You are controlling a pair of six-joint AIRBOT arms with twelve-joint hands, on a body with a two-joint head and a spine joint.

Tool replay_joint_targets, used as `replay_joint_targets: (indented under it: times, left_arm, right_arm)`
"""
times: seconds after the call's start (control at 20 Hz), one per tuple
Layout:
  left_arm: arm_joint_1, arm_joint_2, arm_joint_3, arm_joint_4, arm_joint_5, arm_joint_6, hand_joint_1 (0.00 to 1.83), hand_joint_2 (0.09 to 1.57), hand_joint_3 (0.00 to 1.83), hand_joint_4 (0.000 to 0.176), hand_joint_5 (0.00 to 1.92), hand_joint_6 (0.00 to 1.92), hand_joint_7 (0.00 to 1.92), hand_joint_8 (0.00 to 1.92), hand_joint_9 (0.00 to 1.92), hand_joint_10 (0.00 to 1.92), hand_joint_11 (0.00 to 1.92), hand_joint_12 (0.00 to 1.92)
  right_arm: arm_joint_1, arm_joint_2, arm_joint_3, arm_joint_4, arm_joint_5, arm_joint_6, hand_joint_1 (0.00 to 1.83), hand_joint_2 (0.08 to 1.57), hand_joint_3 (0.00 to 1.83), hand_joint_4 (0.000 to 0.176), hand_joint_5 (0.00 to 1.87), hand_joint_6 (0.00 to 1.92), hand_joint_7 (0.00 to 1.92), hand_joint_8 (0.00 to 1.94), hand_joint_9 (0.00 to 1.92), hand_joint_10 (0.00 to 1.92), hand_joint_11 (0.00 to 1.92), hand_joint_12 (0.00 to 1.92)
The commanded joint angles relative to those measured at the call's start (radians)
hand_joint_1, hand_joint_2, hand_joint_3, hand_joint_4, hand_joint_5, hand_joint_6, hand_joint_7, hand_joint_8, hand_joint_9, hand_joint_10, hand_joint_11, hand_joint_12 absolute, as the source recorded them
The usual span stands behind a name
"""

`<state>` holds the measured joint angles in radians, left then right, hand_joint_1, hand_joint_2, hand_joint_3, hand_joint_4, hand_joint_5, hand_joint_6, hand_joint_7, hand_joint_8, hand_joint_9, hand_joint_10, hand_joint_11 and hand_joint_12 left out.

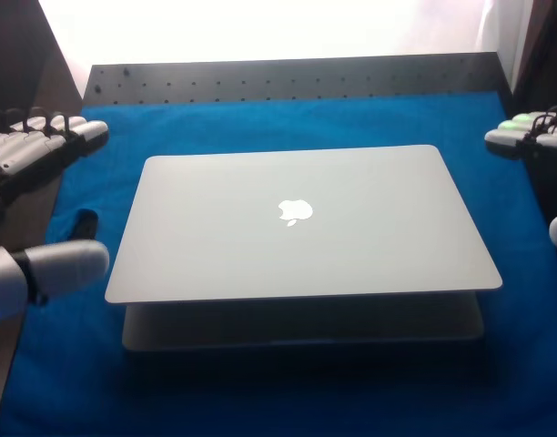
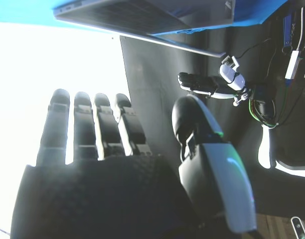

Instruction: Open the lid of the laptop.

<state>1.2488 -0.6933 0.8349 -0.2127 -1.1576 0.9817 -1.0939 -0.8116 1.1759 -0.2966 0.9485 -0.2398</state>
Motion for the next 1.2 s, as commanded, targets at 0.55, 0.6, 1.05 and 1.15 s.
replay_joint_targets:
  times: [0.55, 0.6, 1.05, 1.15]
  left_arm:
    - [-0.017, 0.011, 0.001, 0.039, -0.108, -0.002, 0.0, 1.17, 0.0, 0.0, 0.0, 0.0, 0.0, 0.0, 0.0, 0.0, 0.0, 0.0]
    - [-0.019, 0.01, 0.002, 0.046, -0.1, -0.003, 0.0, 1.15, 0.0, 0.0, 0.0, 0.0, 0.0, 0.0, 0.0, 0.0, 0.0, 0.0]
    - [-0.094, -0.033, 0.033, 0.119, 0.005, -0.03, 0.0, 1.01, 0.0, 0.0, 0.0, 0.0, 0.0, 0.0, 0.0, 0.0, 0.0, 0.0]
    - [-0.125, -0.049, 0.044, 0.142, 0.05, -0.032, 0.0, 1.04, 0.0, 0.0, 0.0, 0.0, 0.0, 0.0, 0.0, 0.0, 0.0, 0.0]
  right_arm:
    - [-0.005, 0.008, -0.015, -0.08, -0.022, 0.048, 0.03, 1.44, 0.01, 0.0, 0.05, 0.0, 0.0, 0.0, 0.0, 0.0, 0.0, 0.0]
    - [-0.005, 0.004, -0.015, -0.093, -0.033, 0.051, 0.03, 1.45, 0.01, 0.0, 0.03, 0.0, 0.0, 0.0, 0.0, 0.0, 0.0, 0.0]
    - [-0.011, -0.028, -0.002, -0.222, -0.077, 0.148, 0.0, 1.45, 0.0, 0.0, 0.03, 0.01, 0.02, 0.01, 0.0, 0.0, 0.0, 0.0]
    - [-0.011, -0.033, -0.002, -0.228, -0.077, 0.148, 0.03, 1.45, 0.0, 0.0, 0.06, 0.01, 0.04, 0.01, 0.0, 0.0, 0.0, 0.0]
